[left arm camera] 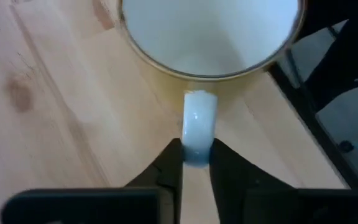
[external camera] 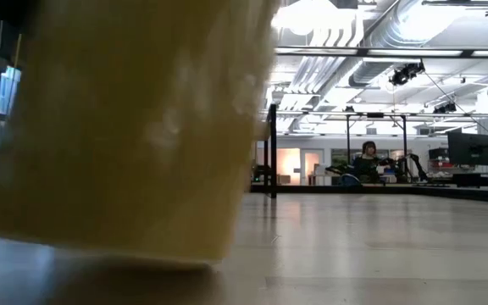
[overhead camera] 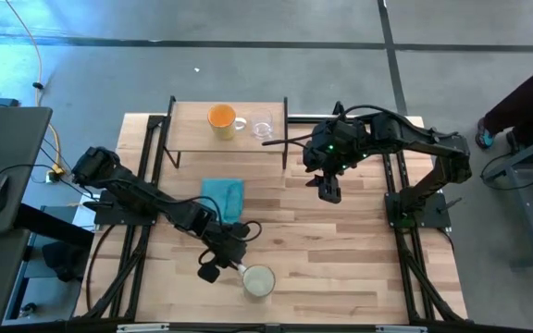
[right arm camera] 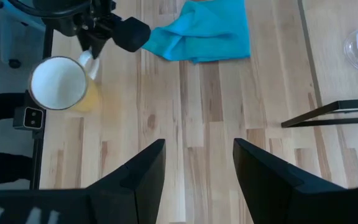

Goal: Stack small to large cups/mugs on shelf
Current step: Put the white mug on the shelf

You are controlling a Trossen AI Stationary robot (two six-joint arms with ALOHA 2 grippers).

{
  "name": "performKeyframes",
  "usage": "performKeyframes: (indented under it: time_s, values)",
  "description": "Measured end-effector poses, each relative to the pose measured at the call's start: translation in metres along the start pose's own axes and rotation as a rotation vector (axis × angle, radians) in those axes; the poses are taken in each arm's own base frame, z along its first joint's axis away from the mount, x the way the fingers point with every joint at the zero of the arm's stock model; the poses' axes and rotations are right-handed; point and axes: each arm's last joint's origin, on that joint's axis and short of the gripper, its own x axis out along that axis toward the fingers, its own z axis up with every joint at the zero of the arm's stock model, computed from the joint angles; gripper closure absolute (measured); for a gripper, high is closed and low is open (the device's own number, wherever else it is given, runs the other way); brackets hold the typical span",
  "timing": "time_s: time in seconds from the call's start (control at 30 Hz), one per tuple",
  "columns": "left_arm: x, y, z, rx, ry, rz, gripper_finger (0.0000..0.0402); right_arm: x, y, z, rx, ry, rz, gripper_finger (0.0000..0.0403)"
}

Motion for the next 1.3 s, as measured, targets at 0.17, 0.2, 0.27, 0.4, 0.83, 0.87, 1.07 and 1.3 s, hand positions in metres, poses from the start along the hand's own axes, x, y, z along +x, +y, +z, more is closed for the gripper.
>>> performKeyframes:
  time_s: [0.17,0.2,0.27,0.4,0.83,0.87,1.07,1.3]
  values:
    - [-0.0001,0.0005,-0.0001,-0.010,0.000,0.011,0.0366,0.0003,0.0039,-0.0004,-0.011,0.002,0.008,0.0222]
    - [-0.0001,0.0006,-0.0001,-0.010,0.000,0.014,0.0366,0.0003,0.0042,-0.0004,-0.013,0.002,0.008,0.0222]
    - [-0.0001,0.0008,-0.0001,-0.013,0.000,0.019,0.0365,0.0003,0.0043,-0.0004,-0.013,0.002,0.008,0.0222]
    - [0.0000,0.0011,-0.0001,-0.025,0.001,0.038,0.0365,0.0004,0.0042,-0.0004,-0.013,0.002,0.008,0.0222]
    - [-0.0007,0.0030,0.0020,-0.070,-0.024,0.099,0.0366,0.0005,0.0041,-0.0004,-0.015,0.003,0.008,0.0222]
    - [-0.0007,0.0031,0.0030,-0.072,-0.034,0.103,0.0366,0.0005,0.0041,-0.0004,-0.014,0.003,0.008,0.0222]
    - [-0.0009,0.0037,0.0049,-0.079,-0.055,0.125,0.0366,0.0005,0.0041,-0.0004,-0.014,0.003,0.008,0.0222]
    - [-0.0012,0.0035,0.0034,-0.077,-0.039,0.124,0.0366,0.0005,0.0041,-0.0004,-0.014,0.003,0.008,0.0222]
